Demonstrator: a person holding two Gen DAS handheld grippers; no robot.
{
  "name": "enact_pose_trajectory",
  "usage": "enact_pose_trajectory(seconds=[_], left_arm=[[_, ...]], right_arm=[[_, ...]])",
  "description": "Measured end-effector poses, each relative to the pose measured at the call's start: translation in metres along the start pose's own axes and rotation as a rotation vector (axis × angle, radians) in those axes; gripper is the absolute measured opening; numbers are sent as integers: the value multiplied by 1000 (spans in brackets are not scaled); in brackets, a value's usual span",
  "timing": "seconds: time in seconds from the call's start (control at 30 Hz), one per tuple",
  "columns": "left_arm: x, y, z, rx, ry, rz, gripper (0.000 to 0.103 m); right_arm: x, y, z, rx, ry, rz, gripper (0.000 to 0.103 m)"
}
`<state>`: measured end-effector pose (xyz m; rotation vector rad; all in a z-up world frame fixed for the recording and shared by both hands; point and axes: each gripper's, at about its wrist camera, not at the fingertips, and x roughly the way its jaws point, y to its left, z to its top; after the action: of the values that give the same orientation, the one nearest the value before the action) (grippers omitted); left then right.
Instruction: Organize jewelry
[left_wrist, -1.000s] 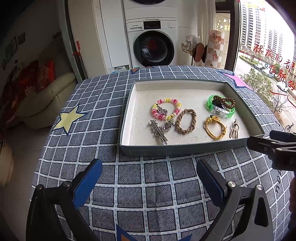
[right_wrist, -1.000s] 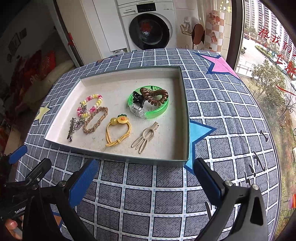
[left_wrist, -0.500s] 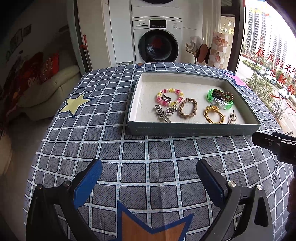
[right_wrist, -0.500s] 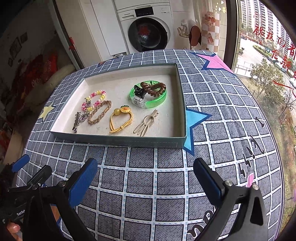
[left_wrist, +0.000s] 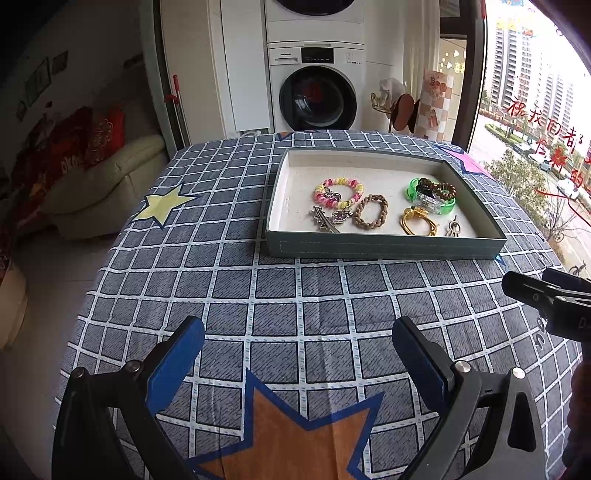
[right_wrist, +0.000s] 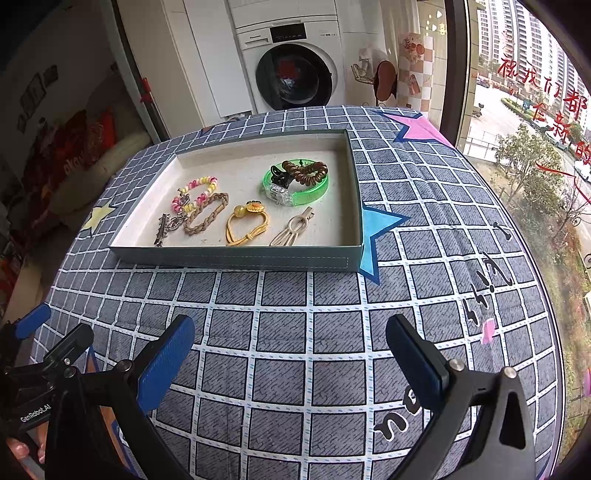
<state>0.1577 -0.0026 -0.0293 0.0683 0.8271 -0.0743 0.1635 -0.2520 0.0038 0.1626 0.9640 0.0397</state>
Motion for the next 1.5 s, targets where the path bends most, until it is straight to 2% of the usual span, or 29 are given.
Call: enact_pose_trajectory(seconds=[0.27, 0.47, 0.57, 0.77, 1.5], left_arm=[[-18, -2, -19, 13, -37, 22, 103], [-33, -1, -19, 7, -91, 30, 103], [-38, -1, -17, 7, -120, 34, 103], [-40, 1, -11, -10, -130, 33, 103], [-58, 6, 3, -42, -197, 15, 103]], right_arm=[[-21, 9, -20, -36, -64, -17, 103], [-35, 11, -28, -39, -101, -24, 103], [-41, 12, -29, -41, -122, -30, 103], [-49, 19, -28, -66, -156, -59, 103], [-80, 35, -20, -83, -284, -78, 103]])
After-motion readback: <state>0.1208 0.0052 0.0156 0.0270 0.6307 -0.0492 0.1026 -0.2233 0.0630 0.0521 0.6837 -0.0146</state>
